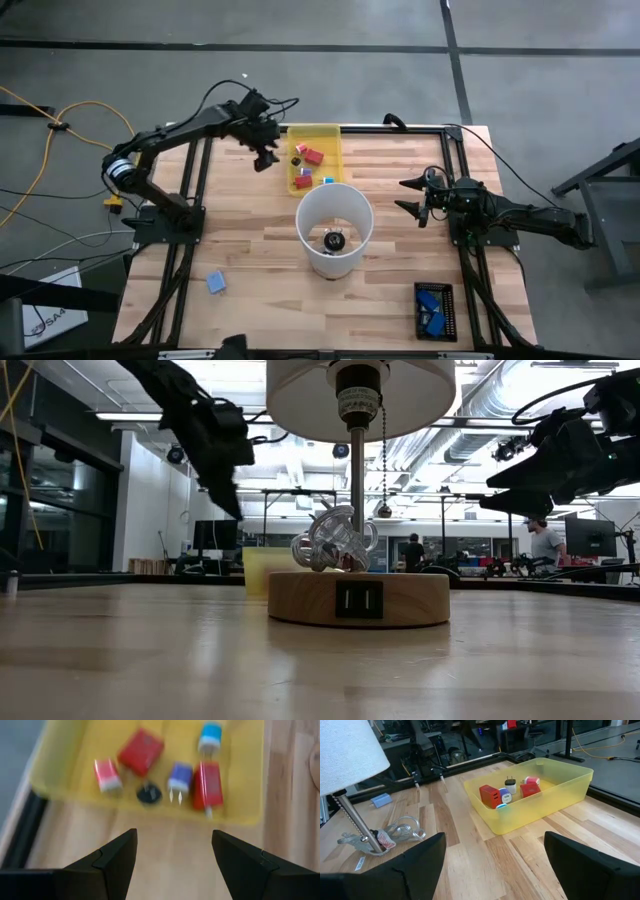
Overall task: Pick & Place Office items
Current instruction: Put the blue charger adapter into the yellow bin
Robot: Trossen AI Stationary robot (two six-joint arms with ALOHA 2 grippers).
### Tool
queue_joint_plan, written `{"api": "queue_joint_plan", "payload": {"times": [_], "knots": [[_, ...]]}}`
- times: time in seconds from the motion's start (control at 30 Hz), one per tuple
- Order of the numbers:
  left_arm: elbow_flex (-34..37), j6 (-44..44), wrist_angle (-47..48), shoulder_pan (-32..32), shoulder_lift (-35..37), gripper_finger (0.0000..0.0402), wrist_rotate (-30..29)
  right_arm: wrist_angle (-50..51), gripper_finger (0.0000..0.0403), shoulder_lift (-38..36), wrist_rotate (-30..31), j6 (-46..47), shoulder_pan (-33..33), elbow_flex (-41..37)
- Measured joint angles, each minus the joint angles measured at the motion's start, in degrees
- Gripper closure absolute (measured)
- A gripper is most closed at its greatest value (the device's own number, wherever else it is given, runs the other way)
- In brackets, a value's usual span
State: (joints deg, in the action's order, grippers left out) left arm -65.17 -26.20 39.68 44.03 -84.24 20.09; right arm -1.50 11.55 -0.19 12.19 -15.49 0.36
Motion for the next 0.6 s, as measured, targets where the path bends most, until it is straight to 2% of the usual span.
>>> {"api": "queue_joint_plan", "payload": {"times": [0.3, 0.6], "knots": [[-0.02, 7.60, 18.94, -1.82, 2.78, 0.0151, -4.21, 0.00, 0.0078, 0.01, 0.00, 0.00, -0.02, 0.00], [-0.02, 4.81, 25.10, -5.20, 2.77, 0.0151, 0.91, 0.00, 0.0078, 0.00, 0.00, 0.02, -0.02, 0.00]]}}
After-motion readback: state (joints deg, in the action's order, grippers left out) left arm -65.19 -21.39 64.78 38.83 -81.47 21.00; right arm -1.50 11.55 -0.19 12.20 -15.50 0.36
